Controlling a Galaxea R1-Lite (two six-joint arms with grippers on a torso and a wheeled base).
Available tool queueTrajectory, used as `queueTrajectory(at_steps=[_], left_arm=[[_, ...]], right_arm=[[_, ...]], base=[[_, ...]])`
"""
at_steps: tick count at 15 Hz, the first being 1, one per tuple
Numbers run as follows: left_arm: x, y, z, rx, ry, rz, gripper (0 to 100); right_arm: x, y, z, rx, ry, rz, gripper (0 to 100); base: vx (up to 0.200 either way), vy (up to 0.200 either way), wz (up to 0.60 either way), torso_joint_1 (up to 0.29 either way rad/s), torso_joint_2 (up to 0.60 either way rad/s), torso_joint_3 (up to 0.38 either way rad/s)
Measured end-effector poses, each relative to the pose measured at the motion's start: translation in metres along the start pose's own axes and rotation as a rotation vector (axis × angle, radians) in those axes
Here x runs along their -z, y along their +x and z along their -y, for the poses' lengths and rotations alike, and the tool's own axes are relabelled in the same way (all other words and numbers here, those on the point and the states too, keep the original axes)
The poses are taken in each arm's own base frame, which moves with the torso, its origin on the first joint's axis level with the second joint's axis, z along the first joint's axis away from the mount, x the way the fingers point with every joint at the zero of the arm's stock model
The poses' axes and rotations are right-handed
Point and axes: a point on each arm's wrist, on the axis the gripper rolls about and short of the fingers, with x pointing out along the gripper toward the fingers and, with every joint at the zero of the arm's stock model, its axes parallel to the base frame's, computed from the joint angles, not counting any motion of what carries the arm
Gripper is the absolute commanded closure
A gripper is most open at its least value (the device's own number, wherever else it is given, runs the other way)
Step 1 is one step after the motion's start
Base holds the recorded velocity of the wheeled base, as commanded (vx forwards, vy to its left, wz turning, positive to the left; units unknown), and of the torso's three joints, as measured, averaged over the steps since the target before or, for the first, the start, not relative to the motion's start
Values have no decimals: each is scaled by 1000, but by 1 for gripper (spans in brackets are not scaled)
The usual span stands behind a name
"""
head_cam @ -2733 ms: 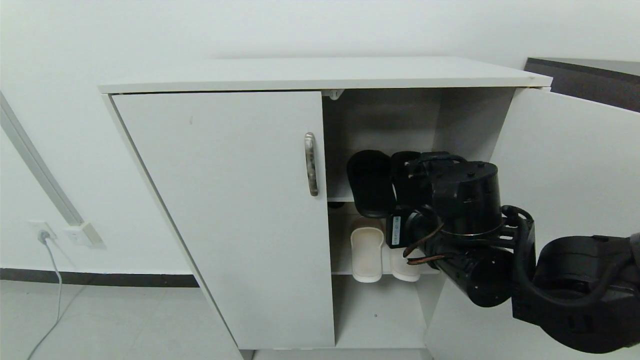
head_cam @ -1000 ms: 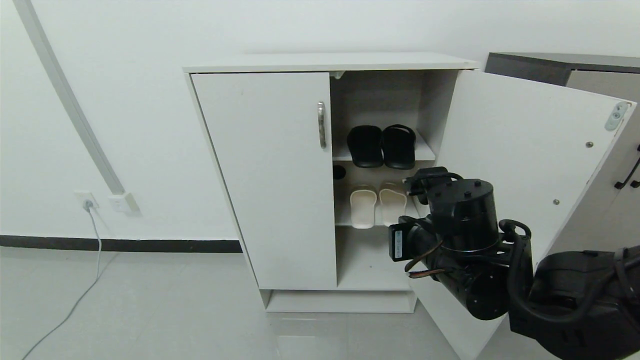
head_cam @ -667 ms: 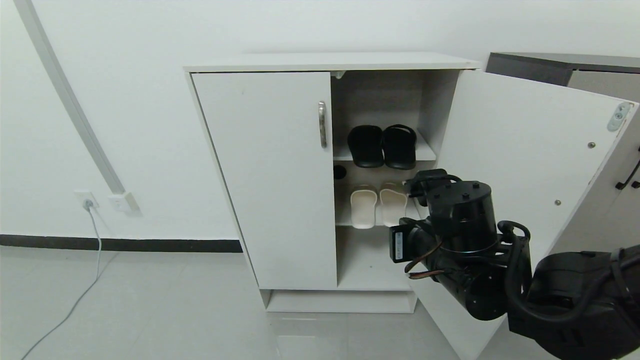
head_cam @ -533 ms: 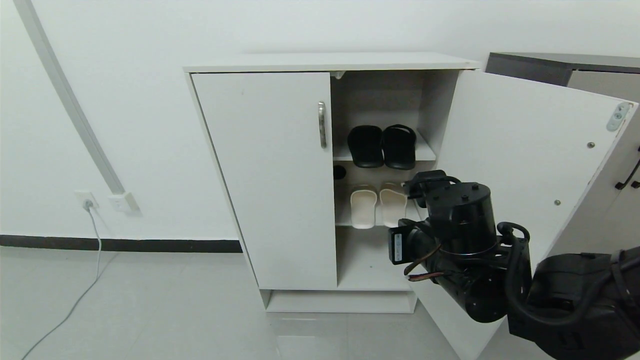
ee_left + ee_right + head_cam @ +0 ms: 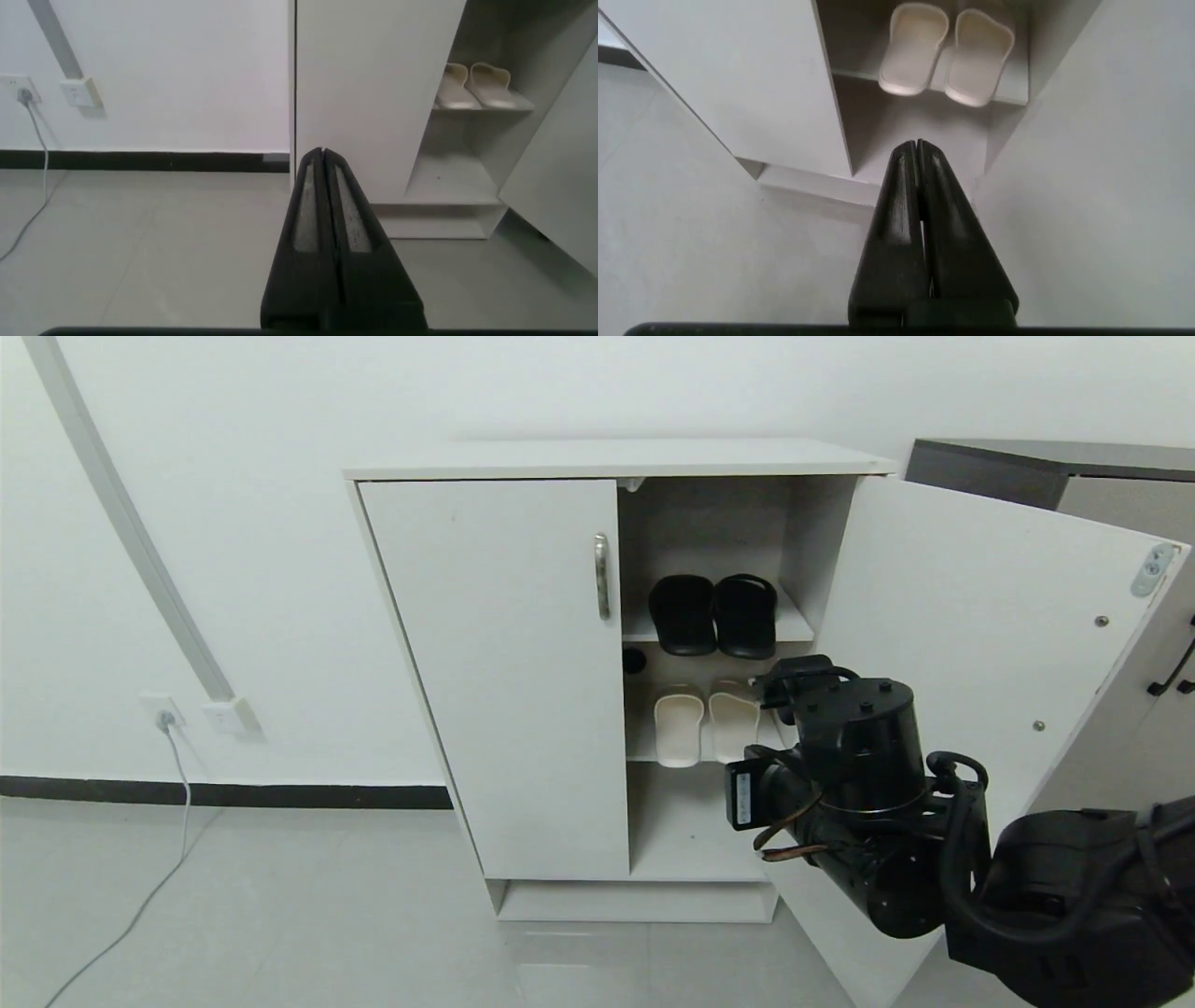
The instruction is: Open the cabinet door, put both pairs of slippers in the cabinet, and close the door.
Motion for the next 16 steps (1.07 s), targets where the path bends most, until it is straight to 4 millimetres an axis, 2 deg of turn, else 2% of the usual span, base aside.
queueTrajectory(at_steps=[5, 16], left_arm=[[0, 0, 0, -1, 0, 0, 100], [0, 0, 0, -1, -1, -1, 100]], right_arm=[[1, 1, 1, 2, -2, -5, 100], [7, 4, 7, 26, -10, -23, 100]], base=[[0, 0, 0, 55, -482, -359], [0, 0, 0, 147, -472, -328]])
